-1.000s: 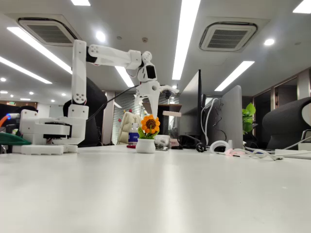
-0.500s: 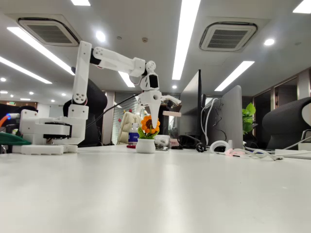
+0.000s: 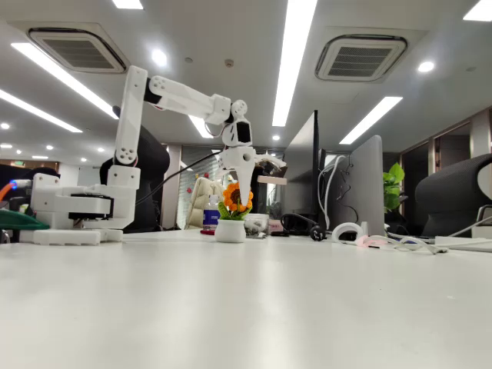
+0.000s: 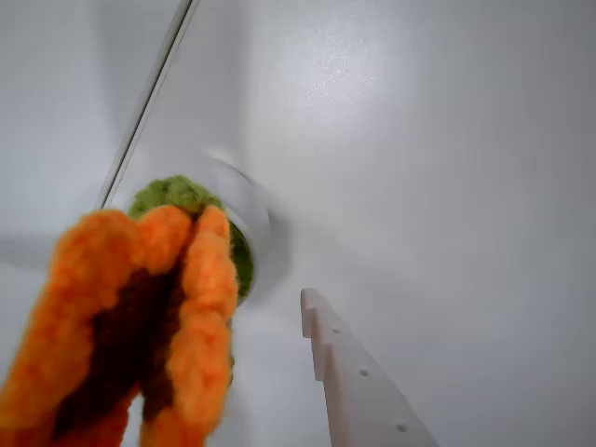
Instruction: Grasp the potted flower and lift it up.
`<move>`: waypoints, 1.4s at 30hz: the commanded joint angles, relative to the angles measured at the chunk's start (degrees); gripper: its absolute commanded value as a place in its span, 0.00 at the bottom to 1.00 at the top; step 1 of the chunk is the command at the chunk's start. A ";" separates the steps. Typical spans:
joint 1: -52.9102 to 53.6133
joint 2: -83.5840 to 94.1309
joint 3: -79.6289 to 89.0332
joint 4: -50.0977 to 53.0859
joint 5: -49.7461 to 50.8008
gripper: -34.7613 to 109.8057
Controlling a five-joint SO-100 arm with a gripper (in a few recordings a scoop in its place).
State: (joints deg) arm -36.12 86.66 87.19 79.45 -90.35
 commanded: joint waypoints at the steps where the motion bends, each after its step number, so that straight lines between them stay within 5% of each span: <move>1: -0.62 0.88 0.09 -0.44 -0.35 0.76; 7: -0.79 0.88 0.26 -0.62 -0.44 0.72; 12: -1.58 0.97 0.18 -0.62 -0.35 0.56; 26: -2.20 0.88 0.26 -0.53 -0.35 0.47; 33: -3.34 0.88 0.26 -0.35 0.00 0.27; 42: -3.78 0.62 0.26 -0.53 -0.09 0.24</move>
State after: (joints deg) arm -38.67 86.66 87.19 78.57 -90.35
